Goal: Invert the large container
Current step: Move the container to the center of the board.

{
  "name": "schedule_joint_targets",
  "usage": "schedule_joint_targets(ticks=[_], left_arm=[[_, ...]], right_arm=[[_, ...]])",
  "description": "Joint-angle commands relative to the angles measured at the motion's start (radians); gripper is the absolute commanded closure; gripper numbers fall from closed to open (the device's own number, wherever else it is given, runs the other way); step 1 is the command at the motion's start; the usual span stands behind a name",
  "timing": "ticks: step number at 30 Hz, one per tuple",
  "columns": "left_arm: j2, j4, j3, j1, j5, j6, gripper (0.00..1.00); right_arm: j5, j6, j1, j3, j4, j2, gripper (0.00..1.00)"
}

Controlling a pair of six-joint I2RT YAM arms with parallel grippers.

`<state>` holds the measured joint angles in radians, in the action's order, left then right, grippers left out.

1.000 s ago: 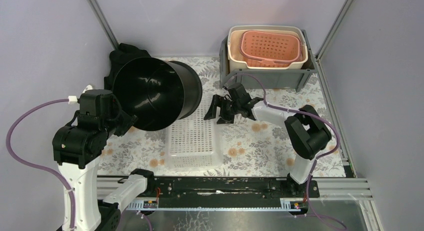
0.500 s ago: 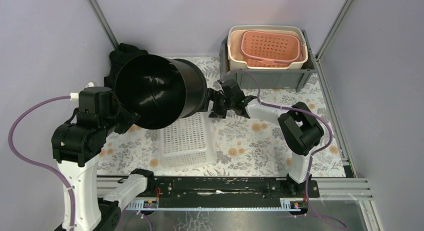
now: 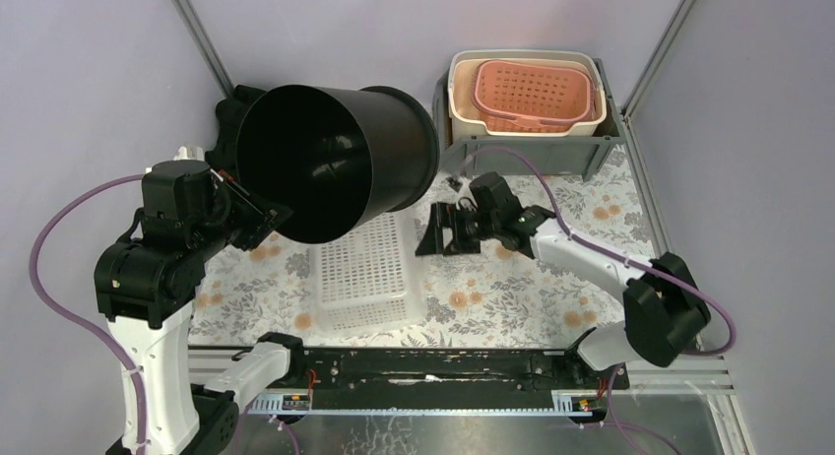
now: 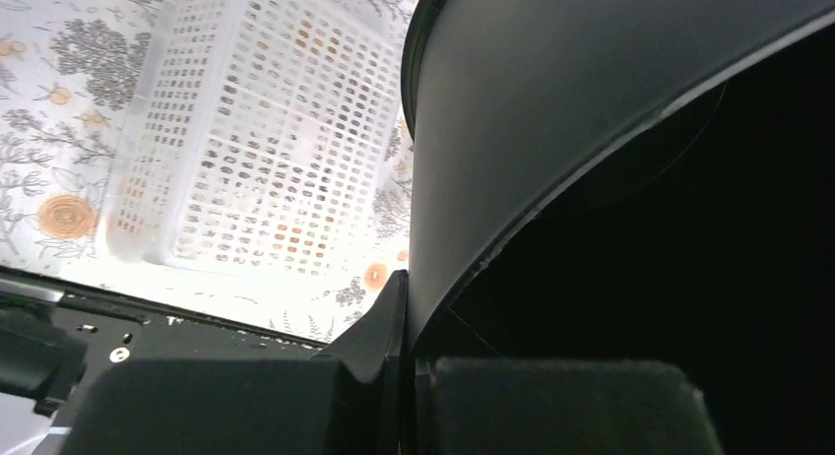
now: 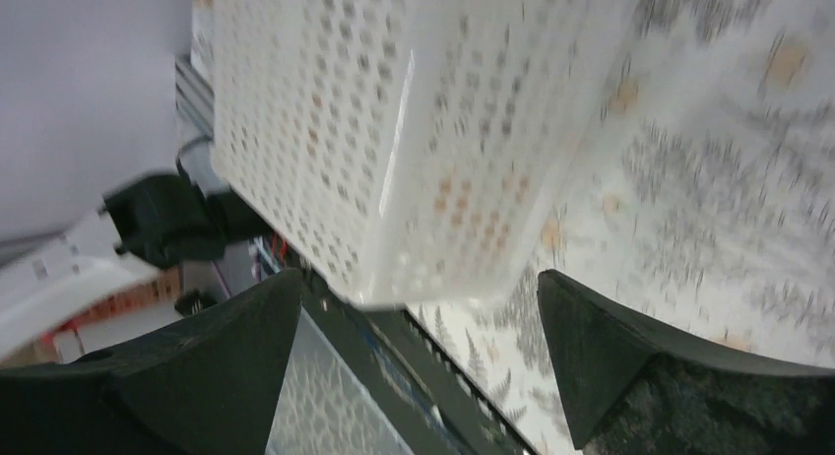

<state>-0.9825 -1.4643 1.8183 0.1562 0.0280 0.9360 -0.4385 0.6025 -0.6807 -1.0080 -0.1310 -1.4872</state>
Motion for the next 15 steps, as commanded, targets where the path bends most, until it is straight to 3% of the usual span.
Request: schedule_joint_targets(ticks=[1, 10, 15], left_arm=[[0.008, 0.252, 0.031, 0.002, 0.103, 0.058, 1.0], [0.008, 0.344, 0.029, 0.002, 0.163, 0.094, 1.0], [0.008, 0.384, -0.001, 0.002, 0.19, 0.106, 1.0]], right_arm=[[-0.188, -0.065, -0.019, 0.119, -0.04, 0.153, 0.04], [-0.317, -0.07, -0.136, 0.33, 0.015, 0.369, 0.07], [-0.213, -0.107, -0.303, 0.29, 0.021, 0.323, 0.09]])
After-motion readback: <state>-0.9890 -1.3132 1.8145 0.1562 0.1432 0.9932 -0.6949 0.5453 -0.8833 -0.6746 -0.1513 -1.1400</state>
